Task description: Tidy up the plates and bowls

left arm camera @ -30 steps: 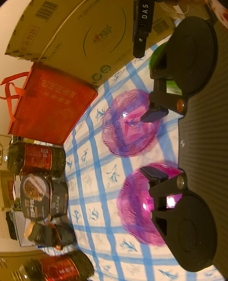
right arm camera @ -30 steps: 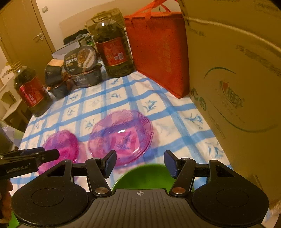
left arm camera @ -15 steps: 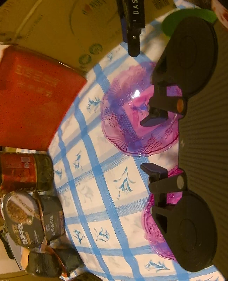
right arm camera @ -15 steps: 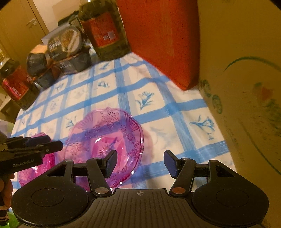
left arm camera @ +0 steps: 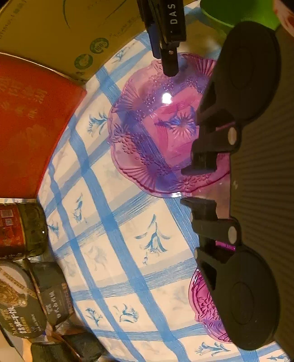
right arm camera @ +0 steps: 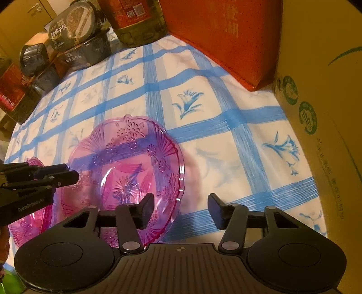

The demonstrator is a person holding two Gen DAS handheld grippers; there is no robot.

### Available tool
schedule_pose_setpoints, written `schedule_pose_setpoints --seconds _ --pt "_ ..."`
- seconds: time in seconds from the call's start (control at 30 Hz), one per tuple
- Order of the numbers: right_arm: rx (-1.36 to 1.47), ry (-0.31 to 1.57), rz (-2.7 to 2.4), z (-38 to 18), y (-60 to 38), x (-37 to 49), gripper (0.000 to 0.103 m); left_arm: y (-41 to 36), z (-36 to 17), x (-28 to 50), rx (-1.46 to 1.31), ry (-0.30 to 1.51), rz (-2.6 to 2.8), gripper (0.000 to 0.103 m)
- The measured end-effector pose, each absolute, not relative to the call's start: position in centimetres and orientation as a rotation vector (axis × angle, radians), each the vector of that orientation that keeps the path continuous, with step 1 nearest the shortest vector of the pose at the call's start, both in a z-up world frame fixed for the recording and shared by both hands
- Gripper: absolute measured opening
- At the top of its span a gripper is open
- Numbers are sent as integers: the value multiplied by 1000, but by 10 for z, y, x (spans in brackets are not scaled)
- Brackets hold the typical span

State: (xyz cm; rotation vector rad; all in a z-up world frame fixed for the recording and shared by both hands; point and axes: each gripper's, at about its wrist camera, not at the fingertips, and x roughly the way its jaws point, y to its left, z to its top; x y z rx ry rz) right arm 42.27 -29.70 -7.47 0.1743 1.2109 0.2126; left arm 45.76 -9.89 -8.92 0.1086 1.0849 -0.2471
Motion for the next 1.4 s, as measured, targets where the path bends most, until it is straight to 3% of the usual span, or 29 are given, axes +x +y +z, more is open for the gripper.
schedule_pose_setpoints --seconds 0.23,0.47,0.97,1.4 --pt "183 1218 212 -77 -295 421 13 -99 -89 459 101 1095 -251 11" --pt "159 1185 203 -57 -294 413 12 -97 -74 450 70 1078 -256 10" --pt "113 1078 313 23 -232 379 12 -35 21 393 13 961 -177 10" --pt "33 1112 446 0 -136 363 13 56 5 341 -52 996 -36 10"
